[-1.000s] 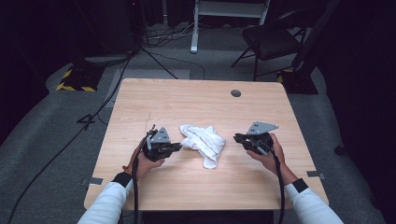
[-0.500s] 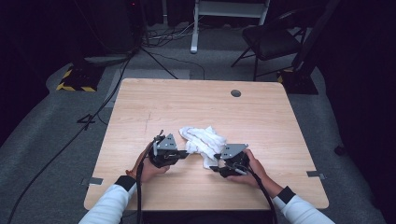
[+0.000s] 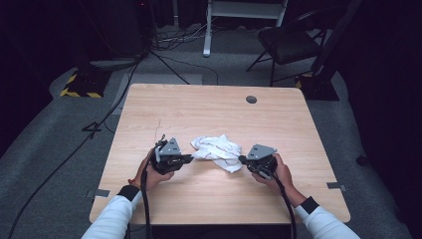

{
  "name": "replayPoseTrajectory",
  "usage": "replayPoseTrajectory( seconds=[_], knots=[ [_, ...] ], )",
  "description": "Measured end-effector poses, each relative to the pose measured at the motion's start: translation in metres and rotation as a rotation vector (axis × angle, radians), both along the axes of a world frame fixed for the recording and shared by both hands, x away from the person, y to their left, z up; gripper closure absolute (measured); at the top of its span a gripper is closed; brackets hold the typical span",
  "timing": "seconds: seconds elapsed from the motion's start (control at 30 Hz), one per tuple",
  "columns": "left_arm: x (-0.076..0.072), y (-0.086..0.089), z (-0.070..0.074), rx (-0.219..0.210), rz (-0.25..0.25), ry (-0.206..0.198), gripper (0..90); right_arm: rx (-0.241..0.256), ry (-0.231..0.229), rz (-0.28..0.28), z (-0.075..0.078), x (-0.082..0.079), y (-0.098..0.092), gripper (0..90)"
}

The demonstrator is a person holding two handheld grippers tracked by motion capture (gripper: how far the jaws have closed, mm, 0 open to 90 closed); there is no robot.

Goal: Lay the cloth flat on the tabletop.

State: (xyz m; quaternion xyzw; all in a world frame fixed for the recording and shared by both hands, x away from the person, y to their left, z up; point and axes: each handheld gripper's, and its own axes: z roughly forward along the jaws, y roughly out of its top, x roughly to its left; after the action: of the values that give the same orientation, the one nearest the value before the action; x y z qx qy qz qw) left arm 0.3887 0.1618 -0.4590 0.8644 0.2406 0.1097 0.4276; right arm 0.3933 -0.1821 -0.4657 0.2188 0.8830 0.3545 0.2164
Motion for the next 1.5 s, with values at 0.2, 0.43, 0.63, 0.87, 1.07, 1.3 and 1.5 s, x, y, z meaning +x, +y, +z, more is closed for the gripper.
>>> replayPoseTrajectory(
  seconds=[0.2,0.43,0.63,0.87,1.07,1.3,1.5],
  knots=[
    [0.001,0.011,0.009,-0.023,0.038,-0.027,87.4,0.076,-0.036,-0.061,0.022,0.005,-0.026,89.0],
    [0.002,0.024,0.014,-0.037,0.083,-0.048,87.5,0.117,-0.055,-0.131,0.035,0.011,-0.053,89.3],
    [0.002,0.040,0.014,-0.053,0.118,-0.033,87.7,0.142,-0.028,-0.233,0.036,0.020,-0.083,89.4],
    [-0.005,0.043,0.007,-0.032,0.124,-0.007,87.7,0.139,0.053,-0.338,0.020,0.030,-0.118,89.4],
    [-0.018,0.040,-0.005,0.027,0.101,0.041,87.7,0.088,0.120,-0.353,0.000,0.028,-0.131,89.3],
    [-0.015,0.035,-0.010,0.045,0.171,0.040,72.1,0.017,0.094,-0.363,-0.011,0.033,-0.122,75.9],
    [-0.006,0.022,-0.004,0.007,0.156,0.038,49.6,0.078,0.095,-0.320,-0.003,0.029,-0.119,61.6]
  ],
)
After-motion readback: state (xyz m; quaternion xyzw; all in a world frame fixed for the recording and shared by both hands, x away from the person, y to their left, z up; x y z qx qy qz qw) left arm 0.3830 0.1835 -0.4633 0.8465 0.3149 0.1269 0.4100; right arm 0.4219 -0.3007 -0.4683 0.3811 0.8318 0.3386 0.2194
